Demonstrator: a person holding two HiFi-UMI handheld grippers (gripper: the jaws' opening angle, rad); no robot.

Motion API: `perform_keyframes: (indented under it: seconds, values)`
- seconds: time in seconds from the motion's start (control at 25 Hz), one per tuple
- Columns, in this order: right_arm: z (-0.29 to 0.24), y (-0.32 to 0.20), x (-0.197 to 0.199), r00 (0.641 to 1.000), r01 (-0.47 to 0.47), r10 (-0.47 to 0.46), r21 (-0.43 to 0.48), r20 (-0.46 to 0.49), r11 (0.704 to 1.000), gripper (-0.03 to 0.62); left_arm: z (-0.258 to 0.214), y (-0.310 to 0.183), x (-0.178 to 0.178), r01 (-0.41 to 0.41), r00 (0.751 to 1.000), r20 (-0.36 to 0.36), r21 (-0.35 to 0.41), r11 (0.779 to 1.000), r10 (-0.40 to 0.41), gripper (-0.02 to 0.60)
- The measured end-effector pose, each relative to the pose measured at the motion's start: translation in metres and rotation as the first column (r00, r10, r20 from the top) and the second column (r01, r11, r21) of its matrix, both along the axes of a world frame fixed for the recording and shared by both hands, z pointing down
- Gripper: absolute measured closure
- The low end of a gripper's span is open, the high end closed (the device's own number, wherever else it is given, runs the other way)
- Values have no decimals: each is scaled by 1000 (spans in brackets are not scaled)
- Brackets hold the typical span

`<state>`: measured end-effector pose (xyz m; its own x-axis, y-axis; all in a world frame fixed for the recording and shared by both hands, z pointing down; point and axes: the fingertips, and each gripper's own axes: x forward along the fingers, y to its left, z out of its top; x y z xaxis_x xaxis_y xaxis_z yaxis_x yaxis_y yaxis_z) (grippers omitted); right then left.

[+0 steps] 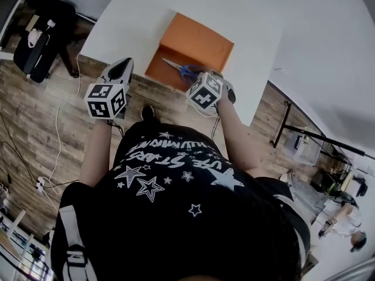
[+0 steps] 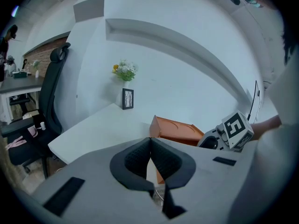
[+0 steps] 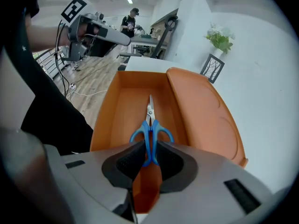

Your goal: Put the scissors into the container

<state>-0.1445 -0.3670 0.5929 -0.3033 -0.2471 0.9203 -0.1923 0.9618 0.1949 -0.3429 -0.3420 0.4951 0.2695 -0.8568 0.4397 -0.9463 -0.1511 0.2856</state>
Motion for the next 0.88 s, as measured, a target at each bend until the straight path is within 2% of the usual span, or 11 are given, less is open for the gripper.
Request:
perform_keyframes:
  seconds: [0.28, 0.44, 0.88]
  values:
    - [14, -14, -17, 997, 1, -4, -34, -76, 999, 495, 14, -32, -20, -54, 999, -3, -15, 998, 54, 563]
    - [17, -12, -12, 993, 0, -5, -39, -118, 999, 496, 13, -39, -14, -85, 996, -14, -13, 996, 85, 563]
    - [13, -13, -10, 987, -16, 17, 5, -161, 1000, 494, 16, -39, -16, -101, 995, -30, -19, 995, 100, 563]
